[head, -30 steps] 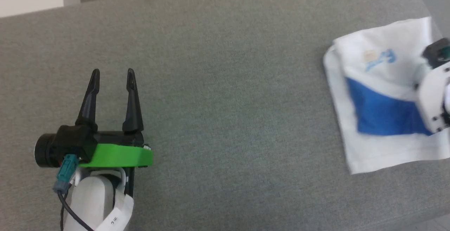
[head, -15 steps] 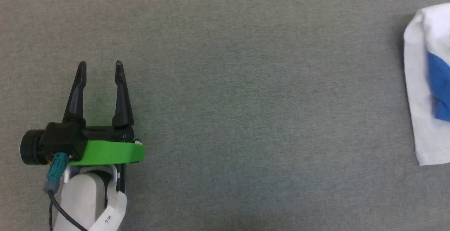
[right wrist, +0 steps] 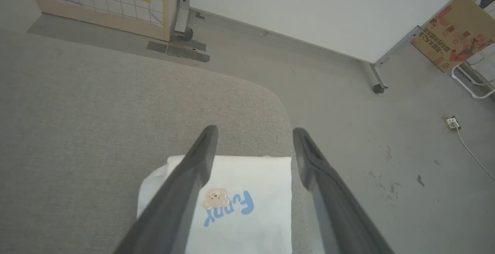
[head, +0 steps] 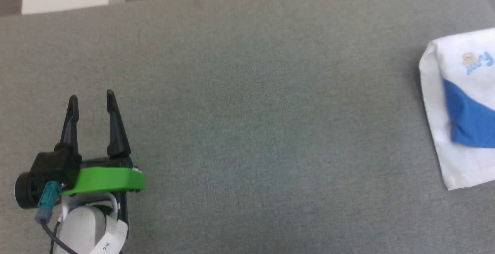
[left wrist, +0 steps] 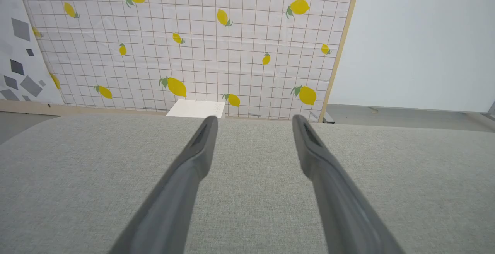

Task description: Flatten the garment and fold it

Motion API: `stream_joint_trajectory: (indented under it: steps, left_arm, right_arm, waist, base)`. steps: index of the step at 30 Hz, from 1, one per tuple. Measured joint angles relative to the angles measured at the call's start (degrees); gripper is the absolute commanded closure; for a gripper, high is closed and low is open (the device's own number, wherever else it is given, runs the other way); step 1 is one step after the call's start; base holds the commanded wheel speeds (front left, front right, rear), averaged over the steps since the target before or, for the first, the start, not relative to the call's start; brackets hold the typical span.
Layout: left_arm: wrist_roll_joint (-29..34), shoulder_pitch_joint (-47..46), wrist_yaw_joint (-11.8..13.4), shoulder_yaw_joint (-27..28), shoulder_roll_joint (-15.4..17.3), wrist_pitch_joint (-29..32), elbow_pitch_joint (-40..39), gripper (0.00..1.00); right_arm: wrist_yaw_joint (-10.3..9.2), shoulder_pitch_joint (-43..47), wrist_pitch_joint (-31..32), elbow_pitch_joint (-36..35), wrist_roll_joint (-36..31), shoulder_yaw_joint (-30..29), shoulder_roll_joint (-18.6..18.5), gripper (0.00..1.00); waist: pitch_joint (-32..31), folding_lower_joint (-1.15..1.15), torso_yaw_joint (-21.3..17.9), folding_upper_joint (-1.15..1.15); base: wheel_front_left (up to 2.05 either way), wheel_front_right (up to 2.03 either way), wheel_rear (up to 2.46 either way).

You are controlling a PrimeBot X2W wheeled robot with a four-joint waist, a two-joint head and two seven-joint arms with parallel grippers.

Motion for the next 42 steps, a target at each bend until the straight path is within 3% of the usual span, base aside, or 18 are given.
stream_joint_trajectory:
  steps: [2,7,10,15,21,27,39,40,42]
  left_arm:
    - [-0.36,0.81,0.53,0.63,-0.05,0.01,0.24,0.00]
    - [-2.15,2.75,1.94,3.18,-0.25,-0.07,0.29,0.00]
    - [-2.76,3.37,2.37,3.68,-0.46,-0.23,0.30,0.00]
    - [-3.77,3.64,2.85,3.24,-1.25,-0.26,0.77,0.00]
    - [-3.98,4.69,3.25,1.35,-1.97,-0.33,2.92,0.00]
    - [-2.30,6.21,3.23,-1.82,-1.98,-0.32,6.20,0.00]
    - [-2.53,7.25,2.50,-4.83,-2.18,-0.33,12.45,0.00]
    - [-2.66,7.25,2.49,-5.00,-2.19,-0.33,12.96,1.00]
    - [-2.67,7.25,2.50,-5.02,-2.19,-0.21,13.15,1.00]
  right_arm:
    - [0.00,0.03,-1.21,-3.64,0.54,-1.24,2.79,0.00]
    - [0.00,3.17,-10.44,-10.63,0.58,-9.05,16.51,0.00]
    - [0.00,6.84,-15.91,-13.08,-0.44,-10.13,23.20,0.00]
    - [-0.01,13.62,-25.16,-15.60,-3.87,-10.88,30.94,0.00]
    - [-0.01,24.23,-31.28,-16.17,-7.26,-10.59,34.20,0.00]
    - [-0.01,33.32,-32.42,-16.15,-7.54,-10.03,34.29,0.00]
    - [-0.01,38.66,-32.70,-15.83,-8.31,-10.90,34.33,0.00]
    - [-0.01,38.70,-32.70,-15.81,-8.31,-10.89,34.34,1.00]
    - [-0.01,38.71,-32.67,-15.81,-8.26,-10.90,34.33,1.00]
  waist:
    - [-2.23,0.00,-0.07,0.00]
    - [-8.01,0.00,-0.16,0.00]
    - [-10.50,0.00,-0.09,0.00]
    - [-13.76,0.00,0.66,0.00]
    - [-15.98,0.00,2.78,0.00]
    - [-17.71,0.00,4.41,0.00]
    - [-17.91,0.00,4.28,0.00]
    - [-17.91,-0.01,4.24,0.00]
    - [-17.91,0.00,4.23,0.00]
  base:
    - [0.00,0.00,0.00]
    - [0.00,0.00,0.00]
    - [0.00,0.00,0.00]
    - [0.00,0.00,0.00]
    - [0.00,0.00,0.00]
    - [0.00,0.00,0.00]
    - [0.00,0.00,0.00]
    - [0.00,0.00,0.00]
    - [0.00,0.00,0.00]
